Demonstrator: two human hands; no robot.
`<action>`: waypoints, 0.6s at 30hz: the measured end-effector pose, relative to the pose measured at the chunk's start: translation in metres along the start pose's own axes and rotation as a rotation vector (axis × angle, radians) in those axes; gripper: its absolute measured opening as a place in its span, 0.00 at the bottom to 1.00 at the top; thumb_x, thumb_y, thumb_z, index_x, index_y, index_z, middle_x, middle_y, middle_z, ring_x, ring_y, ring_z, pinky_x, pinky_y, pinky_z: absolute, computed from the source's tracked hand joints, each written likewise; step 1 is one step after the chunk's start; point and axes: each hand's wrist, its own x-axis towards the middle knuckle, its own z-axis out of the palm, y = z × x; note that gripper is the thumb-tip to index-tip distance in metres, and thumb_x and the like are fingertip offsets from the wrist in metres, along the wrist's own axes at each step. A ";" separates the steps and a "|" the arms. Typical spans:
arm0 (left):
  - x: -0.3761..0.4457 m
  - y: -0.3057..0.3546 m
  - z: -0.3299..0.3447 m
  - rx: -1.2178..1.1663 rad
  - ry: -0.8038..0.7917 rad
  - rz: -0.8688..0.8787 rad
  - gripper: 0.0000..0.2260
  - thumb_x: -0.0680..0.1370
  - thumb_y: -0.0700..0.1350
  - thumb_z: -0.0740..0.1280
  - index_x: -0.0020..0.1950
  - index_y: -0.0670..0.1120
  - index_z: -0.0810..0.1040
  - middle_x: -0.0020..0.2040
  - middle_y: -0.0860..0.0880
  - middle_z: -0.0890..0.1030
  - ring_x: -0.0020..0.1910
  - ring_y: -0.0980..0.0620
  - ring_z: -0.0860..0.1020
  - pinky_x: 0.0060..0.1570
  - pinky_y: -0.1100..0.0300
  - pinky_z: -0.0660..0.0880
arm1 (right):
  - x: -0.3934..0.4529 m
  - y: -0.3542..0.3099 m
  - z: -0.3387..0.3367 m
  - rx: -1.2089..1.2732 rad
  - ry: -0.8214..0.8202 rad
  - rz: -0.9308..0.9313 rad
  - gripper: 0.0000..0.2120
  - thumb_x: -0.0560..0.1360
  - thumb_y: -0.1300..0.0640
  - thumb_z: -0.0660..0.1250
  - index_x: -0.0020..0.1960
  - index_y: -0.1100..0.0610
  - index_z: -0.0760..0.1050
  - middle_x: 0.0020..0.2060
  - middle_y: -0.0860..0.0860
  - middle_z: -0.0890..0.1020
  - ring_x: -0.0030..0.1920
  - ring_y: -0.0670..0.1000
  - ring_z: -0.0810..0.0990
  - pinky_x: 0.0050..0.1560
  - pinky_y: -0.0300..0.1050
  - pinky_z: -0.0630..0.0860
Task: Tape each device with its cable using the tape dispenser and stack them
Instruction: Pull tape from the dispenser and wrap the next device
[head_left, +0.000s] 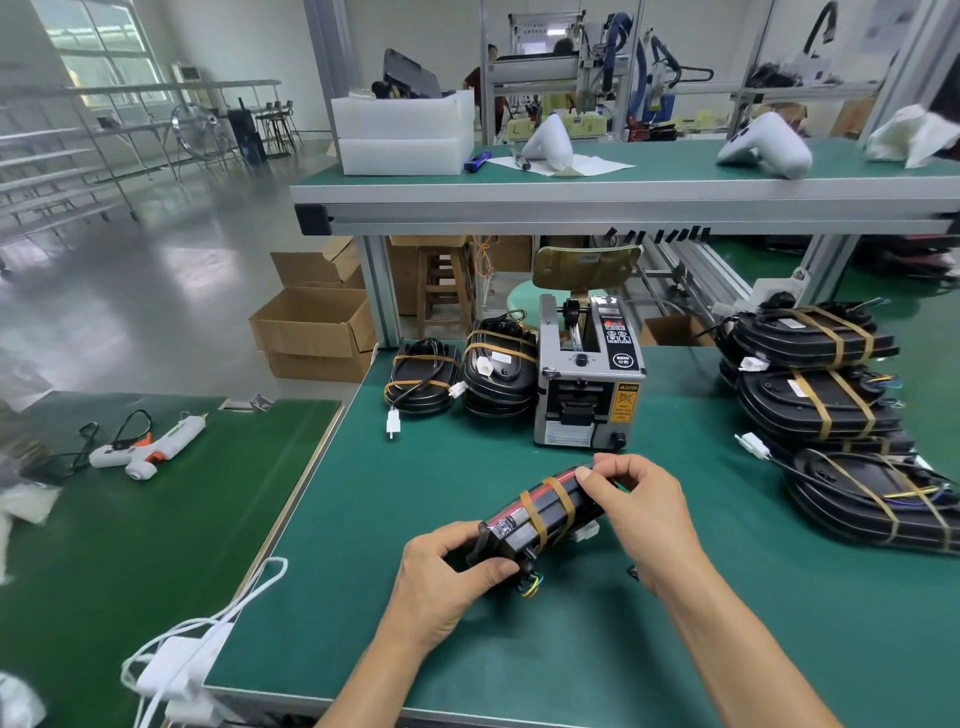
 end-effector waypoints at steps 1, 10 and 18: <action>0.000 0.001 0.000 0.002 -0.002 0.000 0.23 0.66 0.68 0.82 0.55 0.56 0.90 0.51 0.51 0.90 0.53 0.52 0.87 0.56 0.61 0.79 | 0.000 0.000 0.000 -0.014 0.007 -0.007 0.05 0.75 0.55 0.77 0.45 0.53 0.81 0.52 0.41 0.83 0.55 0.43 0.80 0.53 0.41 0.75; -0.001 0.003 0.000 -0.002 -0.019 -0.017 0.24 0.65 0.66 0.83 0.55 0.54 0.90 0.52 0.49 0.90 0.54 0.48 0.87 0.58 0.57 0.80 | 0.008 0.006 -0.001 0.094 0.106 0.012 0.06 0.81 0.57 0.69 0.52 0.47 0.80 0.47 0.45 0.87 0.51 0.45 0.83 0.47 0.41 0.74; -0.001 0.002 -0.001 0.005 -0.001 -0.027 0.25 0.67 0.67 0.82 0.56 0.52 0.90 0.52 0.49 0.90 0.55 0.48 0.87 0.58 0.56 0.81 | 0.013 0.004 -0.006 0.028 -0.099 0.045 0.13 0.78 0.38 0.70 0.52 0.45 0.83 0.46 0.39 0.87 0.49 0.37 0.83 0.49 0.36 0.73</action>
